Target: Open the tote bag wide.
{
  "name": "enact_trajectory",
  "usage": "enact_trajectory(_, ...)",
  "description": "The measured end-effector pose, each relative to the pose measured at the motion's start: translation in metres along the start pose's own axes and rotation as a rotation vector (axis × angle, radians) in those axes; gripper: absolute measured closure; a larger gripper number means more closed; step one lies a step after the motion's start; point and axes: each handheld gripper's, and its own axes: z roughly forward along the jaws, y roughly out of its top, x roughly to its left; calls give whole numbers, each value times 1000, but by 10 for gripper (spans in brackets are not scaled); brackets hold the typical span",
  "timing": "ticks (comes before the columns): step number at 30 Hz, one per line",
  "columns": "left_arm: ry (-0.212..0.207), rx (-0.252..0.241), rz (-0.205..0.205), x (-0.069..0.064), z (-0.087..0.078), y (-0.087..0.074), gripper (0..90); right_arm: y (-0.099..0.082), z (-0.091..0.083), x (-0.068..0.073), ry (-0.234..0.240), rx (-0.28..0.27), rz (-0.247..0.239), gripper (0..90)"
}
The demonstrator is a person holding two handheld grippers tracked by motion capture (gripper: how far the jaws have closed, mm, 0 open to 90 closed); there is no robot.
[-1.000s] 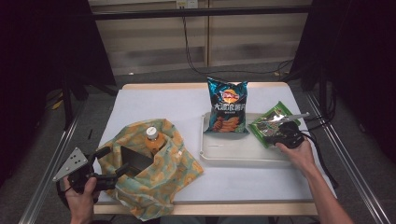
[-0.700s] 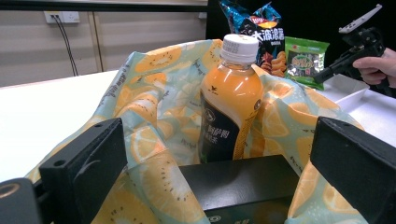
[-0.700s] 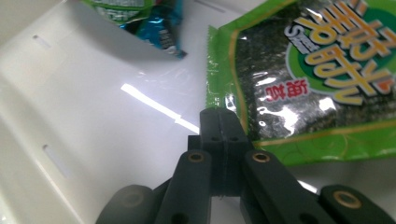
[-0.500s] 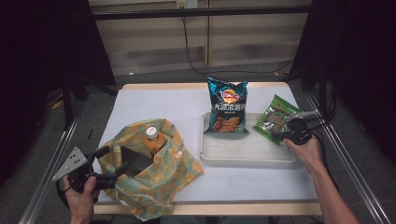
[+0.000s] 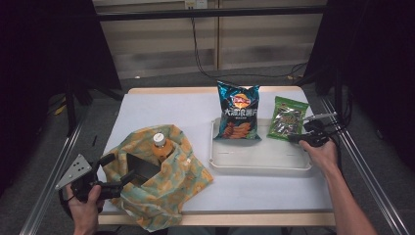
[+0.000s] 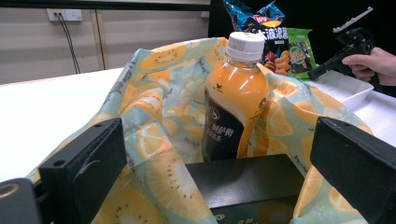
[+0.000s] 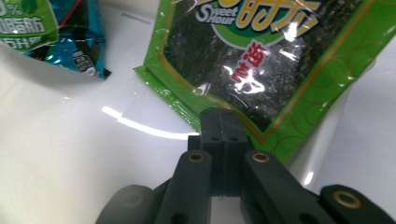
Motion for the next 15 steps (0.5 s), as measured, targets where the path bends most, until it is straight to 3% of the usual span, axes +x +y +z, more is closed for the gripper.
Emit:
enact_trajectory(3, -5, 4, 7, 0, 0, 0, 34, 5, 4, -2, -2, 5, 26, 900)
enact_trajectory(7, 3, 4, -7, 1, -1, -1, 34, 10, 8, -4, -6, 2, 15, 900)
enact_trajectory(15, 0, 10, 6, 1, 1, -1, 34, 11, 9, -5, 2, 2, 21, 900)
